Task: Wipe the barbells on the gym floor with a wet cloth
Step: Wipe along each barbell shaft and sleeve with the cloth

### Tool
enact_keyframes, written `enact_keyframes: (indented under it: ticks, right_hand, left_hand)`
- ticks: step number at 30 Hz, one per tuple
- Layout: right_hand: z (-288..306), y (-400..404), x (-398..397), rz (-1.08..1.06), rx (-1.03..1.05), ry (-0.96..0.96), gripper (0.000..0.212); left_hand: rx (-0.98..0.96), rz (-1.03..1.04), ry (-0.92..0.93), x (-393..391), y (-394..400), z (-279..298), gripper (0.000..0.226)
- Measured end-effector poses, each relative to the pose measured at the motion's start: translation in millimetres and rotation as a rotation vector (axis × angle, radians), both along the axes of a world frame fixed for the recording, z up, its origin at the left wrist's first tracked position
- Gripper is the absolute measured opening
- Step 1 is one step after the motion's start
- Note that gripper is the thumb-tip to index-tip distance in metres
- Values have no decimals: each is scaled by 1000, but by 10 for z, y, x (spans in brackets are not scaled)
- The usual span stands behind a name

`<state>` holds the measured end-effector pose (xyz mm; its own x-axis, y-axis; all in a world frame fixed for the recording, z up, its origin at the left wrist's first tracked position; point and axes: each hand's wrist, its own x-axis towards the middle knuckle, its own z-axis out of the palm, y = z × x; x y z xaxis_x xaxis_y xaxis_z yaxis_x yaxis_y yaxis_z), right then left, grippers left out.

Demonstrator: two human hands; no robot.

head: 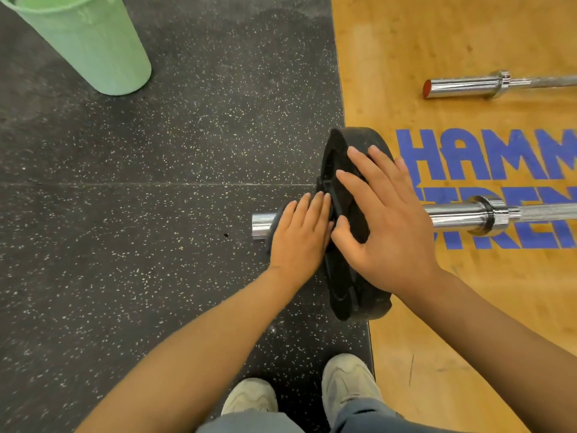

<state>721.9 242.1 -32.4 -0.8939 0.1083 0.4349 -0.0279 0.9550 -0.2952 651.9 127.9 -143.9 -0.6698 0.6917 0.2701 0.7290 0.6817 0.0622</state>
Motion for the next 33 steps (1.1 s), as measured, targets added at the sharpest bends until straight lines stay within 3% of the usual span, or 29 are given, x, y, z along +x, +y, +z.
enact_keyframes:
  ticks: [3, 6, 11, 16, 20, 26, 33]
  right_hand:
    - [1, 12, 7, 9, -6, -4, 51]
    - [-5, 8, 31, 23, 8, 9, 51]
    - [-35, -28, 29, 0, -1, 41, 48]
    - [-26, -24, 11, -14, -9, 33, 47]
    - [-31, -10, 19, 2, -15, 39, 47]
    - [-49, -38, 30, -13, -24, 55, 46]
    - [-24, -15, -5, -20, -31, 28, 47]
  left_hand:
    - [-52, -62, 14, -88, -122, 46, 72]
    - [-26, -79, 78, -159, -316, -25, 54]
    - [-17, 134, 58, -22, -287, -45, 51]
    - [-31, 60, -33, 33, -47, 16, 70]
    - [-55, -2, 45, -63, -269, 3, 60]
    - [28, 247, 67, 36, -325, -87, 50]
    - [40, 145, -11, 25, -45, -13, 65]
